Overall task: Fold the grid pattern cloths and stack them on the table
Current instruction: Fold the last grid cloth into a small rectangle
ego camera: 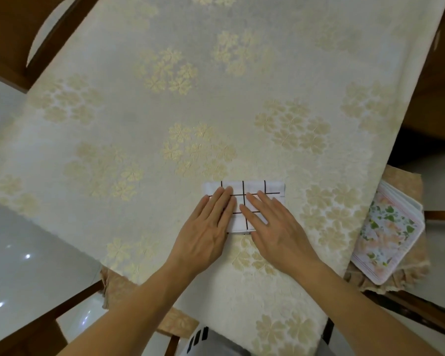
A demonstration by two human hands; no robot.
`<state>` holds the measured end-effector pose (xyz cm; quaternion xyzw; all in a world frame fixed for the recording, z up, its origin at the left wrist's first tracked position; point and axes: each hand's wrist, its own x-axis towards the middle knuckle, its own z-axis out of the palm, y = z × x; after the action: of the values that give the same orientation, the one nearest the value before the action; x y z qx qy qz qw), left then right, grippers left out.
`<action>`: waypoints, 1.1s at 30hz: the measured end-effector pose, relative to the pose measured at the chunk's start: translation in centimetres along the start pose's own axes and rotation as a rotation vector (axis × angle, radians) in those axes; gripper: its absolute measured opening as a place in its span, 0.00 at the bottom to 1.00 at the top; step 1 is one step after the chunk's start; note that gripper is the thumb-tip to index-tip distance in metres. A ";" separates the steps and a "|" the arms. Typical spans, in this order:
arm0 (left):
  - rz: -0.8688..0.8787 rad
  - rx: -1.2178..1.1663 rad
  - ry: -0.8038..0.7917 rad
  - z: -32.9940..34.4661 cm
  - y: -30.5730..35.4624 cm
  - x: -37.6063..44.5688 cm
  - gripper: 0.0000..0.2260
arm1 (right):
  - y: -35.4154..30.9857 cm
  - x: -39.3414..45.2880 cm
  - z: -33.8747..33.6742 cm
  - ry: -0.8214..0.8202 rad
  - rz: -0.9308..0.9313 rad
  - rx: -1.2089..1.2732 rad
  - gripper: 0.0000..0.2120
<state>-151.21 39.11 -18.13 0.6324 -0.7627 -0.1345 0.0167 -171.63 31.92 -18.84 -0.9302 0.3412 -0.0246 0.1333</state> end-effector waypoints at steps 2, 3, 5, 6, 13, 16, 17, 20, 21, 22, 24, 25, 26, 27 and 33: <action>0.010 -0.021 0.004 0.1 -0.4 -0.2 0.24 | -0.1 -0.3 0.0 -0.002 0.004 0.007 0.25; 0.016 -0.029 0.006 0.1 -0.7 -0.3 0.24 | -0.2 -0.4 0.0 -0.007 0.007 0.011 0.25; 0.027 -0.035 -0.012 0.0 -1.0 -0.4 0.24 | -0.2 -0.8 0.0 -0.022 0.008 0.025 0.24; 0.030 -0.022 -0.031 0.0 -1.1 -0.4 0.25 | -0.3 -1.0 0.0 -0.029 0.005 0.030 0.24; -0.028 0.047 -0.008 -1.4 -0.5 1.7 0.30 | 0.0 0.9 -1.3 0.180 0.032 0.094 0.20; -0.084 0.022 0.029 -1.5 0.0 3.7 0.28 | 0.0 3.3 -1.1 0.115 0.103 0.033 0.25; -0.088 0.016 0.022 -1.2 0.1 4.2 0.28 | 0.1 3.8 -0.8 0.062 0.117 0.009 0.28; -0.063 0.027 -0.011 0.1 0.0 4.4 0.28 | 0.4 4.0 0.3 -0.070 0.128 -0.062 0.31; -0.056 0.032 -0.017 0.5 -0.3 4.3 0.29 | 0.6 3.9 0.5 -0.089 0.132 -0.076 0.32; -0.052 0.037 -0.019 0.7 -0.5 4.3 0.29 | 0.7 3.6 0.7 -0.097 0.138 -0.089 0.33; -0.046 0.049 -0.015 1.0 -0.7 4.2 0.30 | 0.9 3.3 0.8 -0.109 0.150 -0.118 0.35; -0.043 0.054 -0.009 1.0 -0.8 4.2 0.30 | 0.9 3.2 0.7 -0.111 0.156 -0.122 0.36; -0.038 0.058 -0.005 1.0 -0.8 4.3 0.30 | 0.9 3.1 0.7 -0.112 0.160 -0.122 0.36; -0.036 0.062 -0.006 1.0 -0.9 4.2 0.30 | 1.0 3.0 0.6 -0.120 0.162 -0.121 0.37; -0.071 0.056 -0.035 0.7 -2.6 2.6 0.31 | 2.7 1.2 0.0 -0.175 0.180 -0.144 0.38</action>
<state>-149.37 36.30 -19.78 0.6566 -0.7436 -0.1246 -0.0194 -172.40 29.20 -19.57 -0.9016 0.4112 0.0933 0.0972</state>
